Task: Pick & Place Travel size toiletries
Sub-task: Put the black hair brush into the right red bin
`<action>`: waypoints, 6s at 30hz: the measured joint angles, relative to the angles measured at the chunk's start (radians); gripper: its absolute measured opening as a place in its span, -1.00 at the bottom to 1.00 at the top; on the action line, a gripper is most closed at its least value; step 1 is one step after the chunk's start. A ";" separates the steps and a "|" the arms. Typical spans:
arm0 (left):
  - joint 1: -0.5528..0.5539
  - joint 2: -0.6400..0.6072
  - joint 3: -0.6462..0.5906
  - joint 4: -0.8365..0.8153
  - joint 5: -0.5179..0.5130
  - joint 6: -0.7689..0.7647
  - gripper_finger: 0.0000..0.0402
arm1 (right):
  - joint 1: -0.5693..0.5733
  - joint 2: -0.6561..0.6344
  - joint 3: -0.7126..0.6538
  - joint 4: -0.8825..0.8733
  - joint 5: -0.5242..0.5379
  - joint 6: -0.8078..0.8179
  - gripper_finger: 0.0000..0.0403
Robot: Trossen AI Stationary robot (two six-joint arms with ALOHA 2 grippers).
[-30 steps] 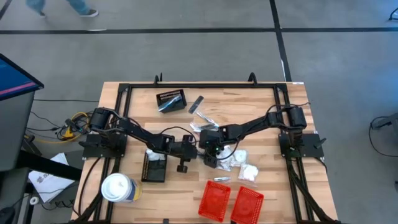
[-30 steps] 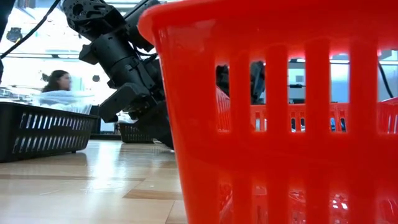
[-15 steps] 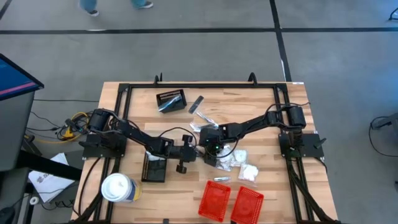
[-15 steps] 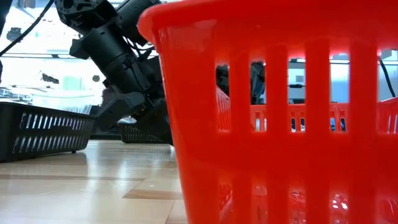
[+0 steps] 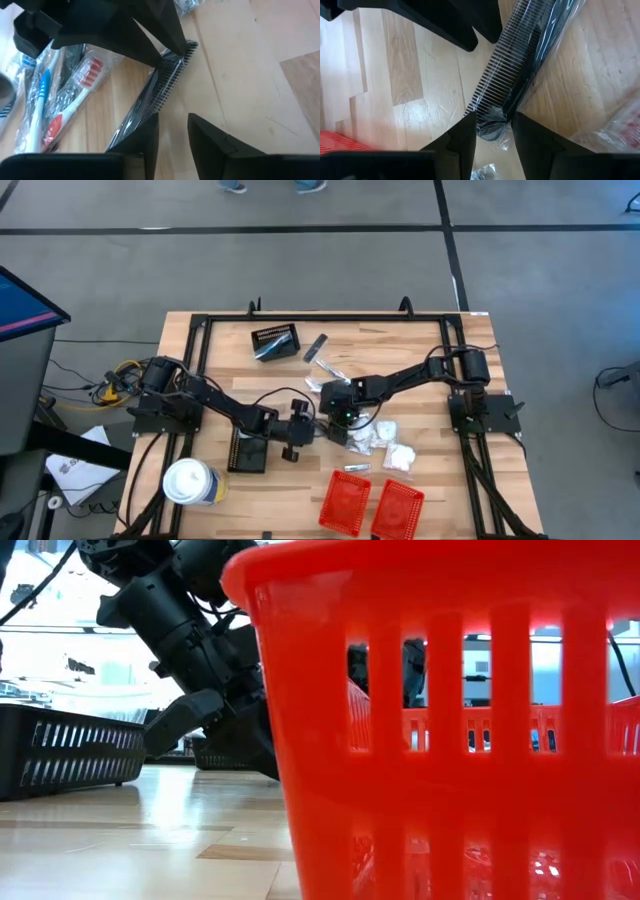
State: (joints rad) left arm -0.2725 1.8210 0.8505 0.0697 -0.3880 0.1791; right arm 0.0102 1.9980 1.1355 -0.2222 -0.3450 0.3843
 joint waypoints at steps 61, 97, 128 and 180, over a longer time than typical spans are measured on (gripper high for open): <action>0.044 -0.001 -0.033 0.106 -0.060 0.209 -0.33 | -0.012 0.002 -0.002 0.047 -0.076 -0.002 -0.41; -0.008 -0.106 -0.034 0.077 -0.155 0.205 -0.98 | 0.046 -0.321 -0.002 0.004 0.051 -0.074 -0.41; -0.145 -0.679 -0.046 0.338 0.149 0.167 -0.98 | 0.279 -0.438 0.061 0.677 0.600 -0.543 -0.41; -0.052 -0.746 -0.147 0.454 0.212 0.206 -0.97 | 0.280 -0.355 0.122 0.727 0.604 -0.608 -0.25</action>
State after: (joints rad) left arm -0.3241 1.0749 0.7036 0.5236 -0.1764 0.3847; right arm 0.2899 1.6428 1.2575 0.5053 0.2592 -0.2234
